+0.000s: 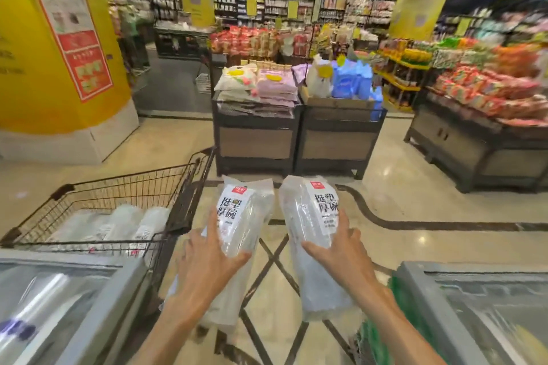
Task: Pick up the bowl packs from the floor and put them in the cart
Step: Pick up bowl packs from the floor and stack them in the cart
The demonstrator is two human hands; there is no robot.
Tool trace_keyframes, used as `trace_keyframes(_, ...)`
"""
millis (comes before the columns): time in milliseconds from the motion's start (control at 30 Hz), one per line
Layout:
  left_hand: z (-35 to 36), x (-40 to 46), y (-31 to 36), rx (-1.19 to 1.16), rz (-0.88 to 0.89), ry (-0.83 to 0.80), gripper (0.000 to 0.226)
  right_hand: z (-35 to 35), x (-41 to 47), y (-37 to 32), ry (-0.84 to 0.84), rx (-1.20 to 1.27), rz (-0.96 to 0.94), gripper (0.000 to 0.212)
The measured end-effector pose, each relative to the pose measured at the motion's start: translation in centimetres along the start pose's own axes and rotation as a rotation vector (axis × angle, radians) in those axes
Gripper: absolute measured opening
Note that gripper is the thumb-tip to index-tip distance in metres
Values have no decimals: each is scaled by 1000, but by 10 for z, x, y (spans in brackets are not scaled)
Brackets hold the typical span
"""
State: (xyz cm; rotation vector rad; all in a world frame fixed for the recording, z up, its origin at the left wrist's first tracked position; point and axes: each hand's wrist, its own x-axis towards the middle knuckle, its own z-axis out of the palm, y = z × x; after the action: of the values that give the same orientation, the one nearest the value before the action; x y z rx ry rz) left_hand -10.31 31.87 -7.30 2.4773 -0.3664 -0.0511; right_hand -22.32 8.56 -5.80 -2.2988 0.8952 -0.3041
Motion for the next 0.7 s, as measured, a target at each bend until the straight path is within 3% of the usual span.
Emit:
trace_keyframes(267, 67, 214, 61, 25, -26, 2, 125, 19, 245, -5, -40, 29, -45, 112)
trace_keyframes(467, 76, 371, 99, -6, -105, 73, 127, 24, 424, -56, -74, 29, -147, 110)
trace_keyframes(700, 82, 552, 98, 2, -155, 154, 127, 69, 611, -132, -124, -29, -188, 109)
